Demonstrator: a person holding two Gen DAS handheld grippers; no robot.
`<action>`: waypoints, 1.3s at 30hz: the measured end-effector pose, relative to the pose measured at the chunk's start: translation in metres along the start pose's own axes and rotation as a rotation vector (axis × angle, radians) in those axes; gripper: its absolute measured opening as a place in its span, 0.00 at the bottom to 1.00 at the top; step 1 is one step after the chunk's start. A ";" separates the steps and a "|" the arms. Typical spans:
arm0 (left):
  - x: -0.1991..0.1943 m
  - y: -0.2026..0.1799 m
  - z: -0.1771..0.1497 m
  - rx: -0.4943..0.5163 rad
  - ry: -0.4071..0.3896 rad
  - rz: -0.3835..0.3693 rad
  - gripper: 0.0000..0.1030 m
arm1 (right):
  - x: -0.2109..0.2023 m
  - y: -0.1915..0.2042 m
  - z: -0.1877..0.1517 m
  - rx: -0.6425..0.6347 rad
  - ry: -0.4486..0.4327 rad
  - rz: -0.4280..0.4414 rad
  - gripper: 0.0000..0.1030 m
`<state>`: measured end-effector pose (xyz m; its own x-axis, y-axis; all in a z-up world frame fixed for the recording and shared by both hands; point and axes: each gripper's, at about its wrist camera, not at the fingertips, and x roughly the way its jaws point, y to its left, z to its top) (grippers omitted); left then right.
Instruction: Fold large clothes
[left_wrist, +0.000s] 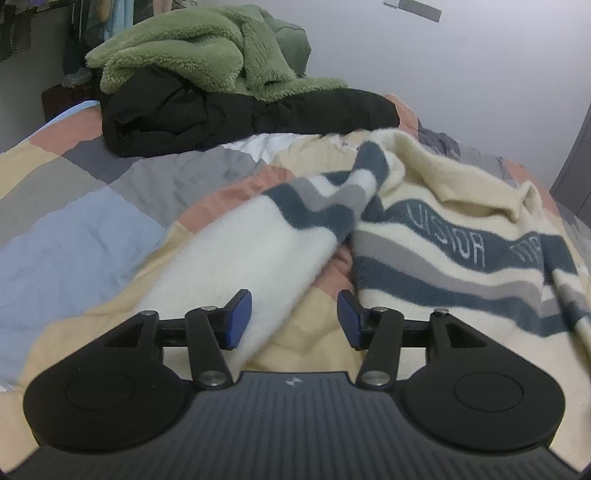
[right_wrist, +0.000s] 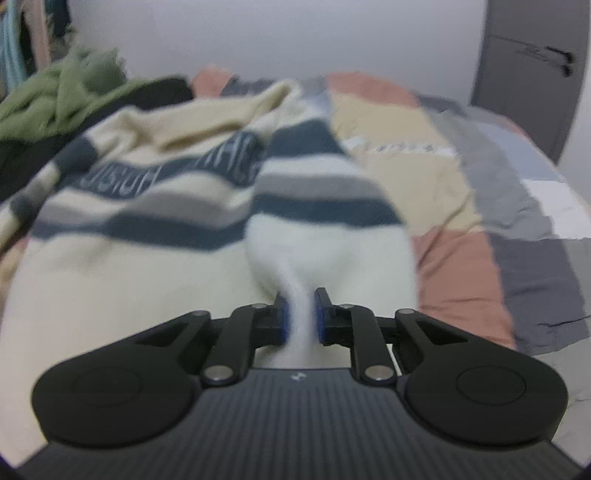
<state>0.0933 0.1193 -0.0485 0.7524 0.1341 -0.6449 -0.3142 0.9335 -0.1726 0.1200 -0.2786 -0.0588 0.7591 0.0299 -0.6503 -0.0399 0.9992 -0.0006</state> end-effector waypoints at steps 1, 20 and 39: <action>0.002 0.000 -0.001 0.009 -0.003 0.011 0.58 | -0.003 -0.004 0.001 0.014 -0.020 -0.014 0.15; 0.025 0.025 0.057 0.219 -0.018 0.246 0.13 | 0.015 -0.136 0.082 0.082 -0.177 -0.248 0.10; 0.159 0.098 0.166 0.083 0.032 0.445 0.10 | 0.143 -0.296 0.102 0.288 -0.030 -0.391 0.02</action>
<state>0.2779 0.2872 -0.0443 0.5361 0.5189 -0.6658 -0.5546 0.8111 0.1857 0.3067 -0.5670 -0.0743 0.7003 -0.3524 -0.6208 0.4298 0.9025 -0.0275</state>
